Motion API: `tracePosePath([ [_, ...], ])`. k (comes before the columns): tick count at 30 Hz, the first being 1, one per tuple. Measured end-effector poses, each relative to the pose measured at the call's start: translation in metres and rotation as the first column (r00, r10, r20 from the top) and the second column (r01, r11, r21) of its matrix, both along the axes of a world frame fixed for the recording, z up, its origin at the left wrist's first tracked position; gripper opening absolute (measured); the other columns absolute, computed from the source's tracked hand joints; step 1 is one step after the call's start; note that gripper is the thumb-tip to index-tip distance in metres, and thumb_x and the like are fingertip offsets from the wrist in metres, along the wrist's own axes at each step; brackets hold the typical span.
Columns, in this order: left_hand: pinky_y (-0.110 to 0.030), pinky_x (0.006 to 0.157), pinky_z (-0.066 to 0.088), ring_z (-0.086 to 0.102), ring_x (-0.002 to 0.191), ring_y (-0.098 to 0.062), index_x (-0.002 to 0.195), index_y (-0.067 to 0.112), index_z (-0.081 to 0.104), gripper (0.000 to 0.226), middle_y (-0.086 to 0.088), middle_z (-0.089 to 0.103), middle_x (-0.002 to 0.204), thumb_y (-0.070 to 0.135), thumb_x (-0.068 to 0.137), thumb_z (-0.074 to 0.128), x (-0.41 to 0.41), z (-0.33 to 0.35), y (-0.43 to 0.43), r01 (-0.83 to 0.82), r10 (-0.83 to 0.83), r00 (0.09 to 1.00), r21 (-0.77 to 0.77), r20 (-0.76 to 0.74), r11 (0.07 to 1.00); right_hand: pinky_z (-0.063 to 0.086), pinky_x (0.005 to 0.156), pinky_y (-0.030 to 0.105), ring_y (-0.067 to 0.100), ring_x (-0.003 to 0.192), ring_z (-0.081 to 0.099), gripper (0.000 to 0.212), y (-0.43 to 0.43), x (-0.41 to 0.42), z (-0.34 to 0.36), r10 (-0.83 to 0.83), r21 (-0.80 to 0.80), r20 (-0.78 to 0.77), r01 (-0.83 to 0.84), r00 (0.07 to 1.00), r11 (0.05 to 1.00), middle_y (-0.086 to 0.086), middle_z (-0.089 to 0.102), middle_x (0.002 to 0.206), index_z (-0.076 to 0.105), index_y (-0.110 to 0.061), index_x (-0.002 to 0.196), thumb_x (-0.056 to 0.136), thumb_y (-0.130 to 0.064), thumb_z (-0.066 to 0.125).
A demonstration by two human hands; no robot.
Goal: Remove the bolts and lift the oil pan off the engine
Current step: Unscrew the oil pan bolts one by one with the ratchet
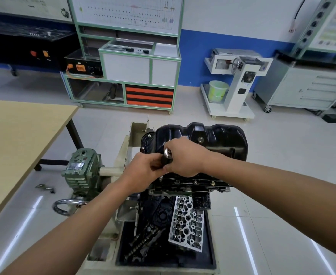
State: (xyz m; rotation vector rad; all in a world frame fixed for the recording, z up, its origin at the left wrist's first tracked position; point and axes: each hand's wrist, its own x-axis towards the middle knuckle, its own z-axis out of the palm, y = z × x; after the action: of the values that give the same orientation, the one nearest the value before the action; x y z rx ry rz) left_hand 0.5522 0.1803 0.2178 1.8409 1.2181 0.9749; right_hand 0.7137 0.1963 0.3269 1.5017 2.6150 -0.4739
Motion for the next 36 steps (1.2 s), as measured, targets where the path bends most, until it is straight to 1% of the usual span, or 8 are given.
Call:
tracePosePath([
  [6, -0.034, 0.076, 0.06, 0.072, 0.077, -0.01, 0.089, 0.032, 0.072, 0.019, 0.013, 0.075, 0.081, 0.016, 0.088, 0.08, 0.002, -0.002, 0.004, -0.043, 0.045, 0.999, 0.066, -0.025, 0.997, 0.032, 0.039, 0.023, 0.015, 0.035, 0.039, 0.035, -0.001, -0.007, -0.002, -0.361, -0.332, -0.228, 0.276, 0.904, 0.902, 0.004, 0.045, 0.044, 0.049, -0.008, 0.064, 0.093, -0.022, 0.062],
  [11, -0.03, 0.082, 0.06, 0.075, 0.084, -0.007, 0.09, 0.033, 0.075, 0.023, 0.014, 0.078, 0.086, 0.01, 0.088, 0.079, 0.005, 0.002, 0.003, -0.044, 0.044, 0.999, 0.065, 0.014, 0.997, 0.027, 0.042, 0.024, 0.016, 0.035, 0.032, 0.03, -0.005, -0.023, -0.008, -0.644, -0.556, -0.34, 0.405, 0.685, 0.725, 0.007, 0.041, 0.051, 0.048, -0.008, 0.069, 0.098, -0.012, 0.051],
  [17, -0.014, 0.053, 0.038, 0.048, 0.053, -0.005, 0.067, 0.048, 0.064, 0.046, 0.016, 0.059, 0.057, 0.008, 0.086, 0.078, 0.002, 0.002, 0.008, -0.088, 0.091, 0.995, 0.055, -0.039, 0.995, 0.02, 0.03, 0.019, 0.008, 0.025, 0.028, 0.054, 0.003, -0.016, -0.01, -0.292, -0.207, -0.318, 0.235, 0.902, 0.95, -0.012, 0.024, 0.027, 0.031, -0.016, 0.052, 0.085, -0.03, 0.072],
  [23, -0.032, 0.068, 0.058, 0.063, 0.063, -0.009, 0.068, 0.042, 0.071, 0.029, 0.016, 0.071, 0.068, 0.022, 0.087, 0.082, 0.001, 0.003, 0.005, -0.035, 0.036, 0.996, 0.012, -0.077, 0.999, 0.046, 0.054, 0.032, 0.021, 0.067, 0.057, 0.038, 0.003, -0.007, -0.011, 0.049, 0.153, 0.009, -0.05, 0.999, 0.987, 0.001, 0.053, 0.077, 0.046, -0.022, 0.067, 0.081, -0.04, 0.076],
  [30, -0.047, 0.088, 0.058, 0.073, 0.086, -0.016, 0.086, 0.025, 0.074, 0.015, 0.006, 0.078, 0.086, 0.011, 0.091, 0.076, -0.004, 0.007, 0.002, 0.019, -0.033, 0.993, -0.119, -0.111, 0.993, 0.038, 0.059, 0.031, 0.021, 0.068, 0.048, 0.044, 0.033, -0.004, 0.021, 0.535, 0.267, 0.49, -0.703, 0.689, 0.659, -0.007, 0.047, 0.074, 0.062, -0.022, 0.094, 0.086, -0.066, 0.061],
  [33, -0.044, 0.076, 0.059, 0.068, 0.071, -0.011, 0.076, 0.038, 0.069, 0.022, 0.013, 0.073, 0.075, 0.023, 0.091, 0.076, -0.001, 0.004, 0.0, -0.042, 0.038, 0.994, -0.042, -0.103, 0.998, 0.043, 0.054, 0.029, 0.019, 0.064, 0.053, 0.046, 0.022, -0.003, 0.007, 0.353, 0.224, 0.312, -0.43, 0.882, 0.875, -0.006, 0.053, 0.07, 0.063, -0.015, 0.087, 0.082, -0.061, 0.069],
  [34, -0.04, 0.069, 0.058, 0.065, 0.066, -0.009, 0.075, 0.041, 0.069, 0.019, 0.015, 0.071, 0.071, 0.032, 0.091, 0.075, 0.0, 0.003, -0.002, -0.06, 0.058, 0.994, -0.015, -0.089, 0.998, 0.043, 0.047, 0.025, 0.017, 0.055, 0.055, 0.046, 0.02, -0.005, 0.002, 0.19, 0.071, 0.131, -0.2, 0.973, 0.977, -0.005, 0.056, 0.06, 0.062, -0.012, 0.076, 0.081, -0.055, 0.073],
  [36, -0.044, 0.064, 0.056, 0.064, 0.064, -0.018, 0.079, 0.035, 0.071, 0.012, 0.009, 0.07, 0.069, 0.036, 0.091, 0.074, 0.002, 0.0, -0.004, -0.109, 0.11, 0.992, 0.008, -0.06, 0.994, 0.037, 0.036, 0.018, 0.014, 0.033, 0.048, 0.045, 0.016, -0.012, -0.003, -0.207, -0.311, -0.133, 0.158, 0.969, 0.937, -0.004, 0.05, 0.037, 0.054, -0.01, 0.058, 0.082, -0.04, 0.077],
])
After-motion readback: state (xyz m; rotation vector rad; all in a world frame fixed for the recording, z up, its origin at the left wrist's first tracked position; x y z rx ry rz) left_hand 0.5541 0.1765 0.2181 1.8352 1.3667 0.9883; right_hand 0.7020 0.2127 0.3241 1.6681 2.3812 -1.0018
